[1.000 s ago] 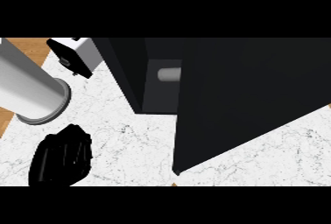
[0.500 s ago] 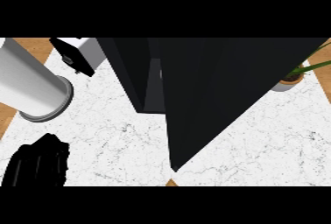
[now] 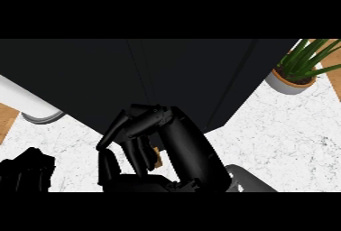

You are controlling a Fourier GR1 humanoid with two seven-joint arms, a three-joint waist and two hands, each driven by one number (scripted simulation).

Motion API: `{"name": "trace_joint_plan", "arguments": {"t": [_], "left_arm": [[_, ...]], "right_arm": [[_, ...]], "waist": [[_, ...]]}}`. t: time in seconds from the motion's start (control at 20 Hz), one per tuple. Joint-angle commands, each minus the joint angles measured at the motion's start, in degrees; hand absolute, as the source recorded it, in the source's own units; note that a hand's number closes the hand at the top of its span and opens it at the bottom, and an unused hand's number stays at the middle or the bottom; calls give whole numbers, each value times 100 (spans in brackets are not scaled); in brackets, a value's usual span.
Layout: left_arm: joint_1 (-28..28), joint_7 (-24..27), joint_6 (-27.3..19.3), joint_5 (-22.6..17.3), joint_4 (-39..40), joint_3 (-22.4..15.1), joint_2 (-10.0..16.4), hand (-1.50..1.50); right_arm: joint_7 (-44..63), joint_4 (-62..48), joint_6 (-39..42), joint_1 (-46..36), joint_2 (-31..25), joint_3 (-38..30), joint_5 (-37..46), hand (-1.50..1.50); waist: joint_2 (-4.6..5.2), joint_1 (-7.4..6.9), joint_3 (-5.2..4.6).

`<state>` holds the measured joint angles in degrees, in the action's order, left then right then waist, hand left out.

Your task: Pick up the bottled water, place it into the cabinet and close the cabinet

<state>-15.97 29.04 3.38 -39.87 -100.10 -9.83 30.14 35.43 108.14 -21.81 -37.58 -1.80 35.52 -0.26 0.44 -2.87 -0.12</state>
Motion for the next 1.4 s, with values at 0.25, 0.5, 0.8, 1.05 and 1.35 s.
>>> {"name": "trace_joint_plan", "arguments": {"t": [0.25, 0.5, 0.8, 1.05, 1.35], "left_arm": [[-241, 209, 466, 45, 277, 297, 11, 150], [-516, -201, 522, -305, -264, 615, 250, 150], [-162, -225, 474, -193, -83, 546, 174, 150], [-124, -223, 510, -230, -122, 628, 202, 150], [-5, -365, 455, -121, -228, 419, 148, 150]], "right_arm": [[-1258, -2692, 1270, -973, 177, -1665, -1581, 150], [-1803, -3756, 1987, -1286, -188, -2307, -1752, 150], [-2227, -4458, 2043, -1513, -221, -2336, -1566, 150], [-2534, -4649, 2527, -1412, -569, -2486, -1731, 150], [-2705, -4886, 2514, -1429, -475, -2498, -1743, 150]], "waist": [[-2, 131, 9], [-14, 108, 14], [44, 52, 8], [67, 20, 9], [88, 3, 8]]}}
